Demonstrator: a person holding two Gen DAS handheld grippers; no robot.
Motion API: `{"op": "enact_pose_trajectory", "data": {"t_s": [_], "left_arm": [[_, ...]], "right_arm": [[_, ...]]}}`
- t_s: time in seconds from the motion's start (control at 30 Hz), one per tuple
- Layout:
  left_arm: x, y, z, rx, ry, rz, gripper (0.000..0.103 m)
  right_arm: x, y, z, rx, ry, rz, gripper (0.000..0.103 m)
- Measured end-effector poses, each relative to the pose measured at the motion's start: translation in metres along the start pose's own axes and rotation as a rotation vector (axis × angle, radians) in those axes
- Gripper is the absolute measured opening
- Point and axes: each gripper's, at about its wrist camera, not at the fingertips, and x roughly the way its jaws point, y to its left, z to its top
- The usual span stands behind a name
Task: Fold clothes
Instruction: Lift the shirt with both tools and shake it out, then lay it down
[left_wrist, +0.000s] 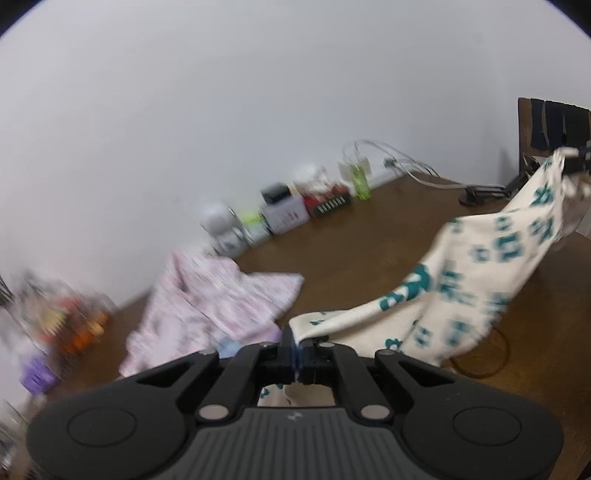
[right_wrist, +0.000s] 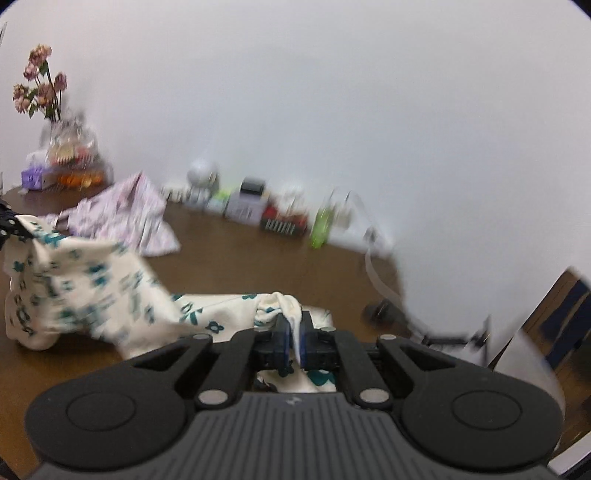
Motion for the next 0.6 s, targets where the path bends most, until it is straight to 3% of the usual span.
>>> {"op": "enact_pose_trajectory", "data": {"t_s": [0.3,0.47,0.6], "left_arm": [[-0.058,0.026,0.02,0.023,-0.122,0.095,0.0],[-0.103,0.031,0.021,0.042,-0.182,0.108,0.0],[-0.135,0.034,0.019,0.053,-0.195,0.068,0.0]], "right_arm": [[-0.055,0.001,0.047,-0.053,-0.141,-0.037,0.004],[-0.092,0.01,0.057,-0.075,-0.202,-0.039,0.004],[-0.124,0.018,0.059,-0.096,-0.249,-0.05,0.004]]}}
